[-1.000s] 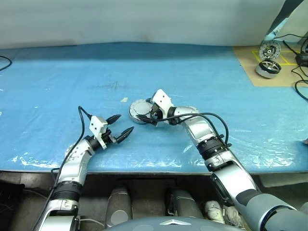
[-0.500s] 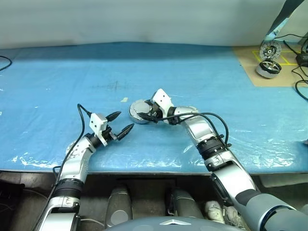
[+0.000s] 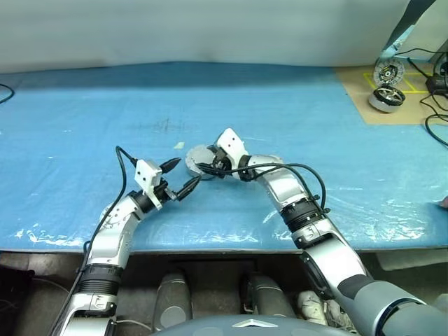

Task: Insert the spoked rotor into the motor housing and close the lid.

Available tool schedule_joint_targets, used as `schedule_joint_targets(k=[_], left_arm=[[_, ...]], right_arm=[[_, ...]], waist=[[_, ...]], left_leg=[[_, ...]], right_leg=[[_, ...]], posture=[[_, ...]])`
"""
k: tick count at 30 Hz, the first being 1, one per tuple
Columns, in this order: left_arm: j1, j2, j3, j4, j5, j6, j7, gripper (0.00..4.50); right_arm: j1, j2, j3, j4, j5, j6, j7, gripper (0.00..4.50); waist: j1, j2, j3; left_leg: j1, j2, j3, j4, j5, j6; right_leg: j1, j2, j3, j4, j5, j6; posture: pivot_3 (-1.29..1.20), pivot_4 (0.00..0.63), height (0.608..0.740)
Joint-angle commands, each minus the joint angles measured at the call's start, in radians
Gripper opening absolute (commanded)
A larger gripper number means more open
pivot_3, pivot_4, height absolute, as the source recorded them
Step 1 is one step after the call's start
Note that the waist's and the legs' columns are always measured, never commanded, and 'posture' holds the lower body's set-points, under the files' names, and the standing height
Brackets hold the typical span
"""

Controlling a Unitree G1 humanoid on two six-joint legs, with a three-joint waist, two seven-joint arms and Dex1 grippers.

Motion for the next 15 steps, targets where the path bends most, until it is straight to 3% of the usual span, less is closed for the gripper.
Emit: schedule_joint_targets(k=[1,15], left_arm=[[0.008,0.003,0.001,-0.025,0.004,-0.015,0.007,4.5],[0.039,0.034,0.032,0.044,0.017,-0.063,0.02,4.5]], right_arm=[[-0.014,0.005,0.021,0.022,-0.024,0.003,-0.012,2.93],[-0.01,-0.004,0.027,0.07,-0.043,-0.02,-0.028,2.93]], waist=[[-0.005,0.0,0.0],[-0.008,0.0,0.0]], left_leg=[[0.0,0.0,0.0,0.0,0.0,0.0],[0.003,0.0,0.0,0.0,0.0,0.0]], right_leg=[[0.0,0.0,0.0,0.0,0.0,0.0],[0.002,0.0,0.001,0.0,0.0,0.0]], posture=[[0.0,0.15,0.74],[0.0,0.15,0.74]])
